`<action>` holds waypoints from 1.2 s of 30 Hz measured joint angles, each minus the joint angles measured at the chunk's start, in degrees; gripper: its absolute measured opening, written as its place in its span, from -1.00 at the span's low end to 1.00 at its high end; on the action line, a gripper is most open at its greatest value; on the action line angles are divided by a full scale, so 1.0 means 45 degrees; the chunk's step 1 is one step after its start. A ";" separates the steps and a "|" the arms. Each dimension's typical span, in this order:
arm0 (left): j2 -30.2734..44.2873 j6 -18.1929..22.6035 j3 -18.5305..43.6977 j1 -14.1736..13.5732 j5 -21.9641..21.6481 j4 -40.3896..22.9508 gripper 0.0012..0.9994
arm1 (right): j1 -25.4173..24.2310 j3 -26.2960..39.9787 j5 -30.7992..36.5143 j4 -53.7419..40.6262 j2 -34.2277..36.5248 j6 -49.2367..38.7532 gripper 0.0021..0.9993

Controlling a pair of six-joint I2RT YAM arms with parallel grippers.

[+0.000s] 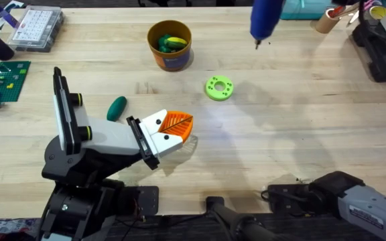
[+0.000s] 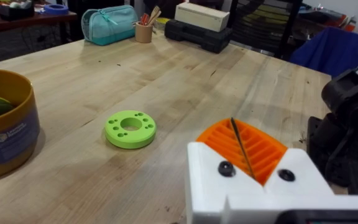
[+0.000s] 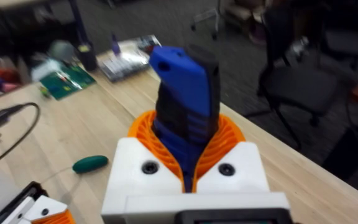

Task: Pick up the gripper from the table and insert it into the empty holder that is missing its gripper. Then pick up a screw, insert it into the mounting hole, and use the screwdriver to tighten it. Finally, clean up the table by picking up the vegetable and placing it into the bucket.

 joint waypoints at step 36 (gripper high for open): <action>0.0002 -0.0004 0.0000 0.0000 0.0007 0.0000 -0.96 | 0.0915 0.1812 -0.6700 0.3960 0.0535 0.2292 -0.91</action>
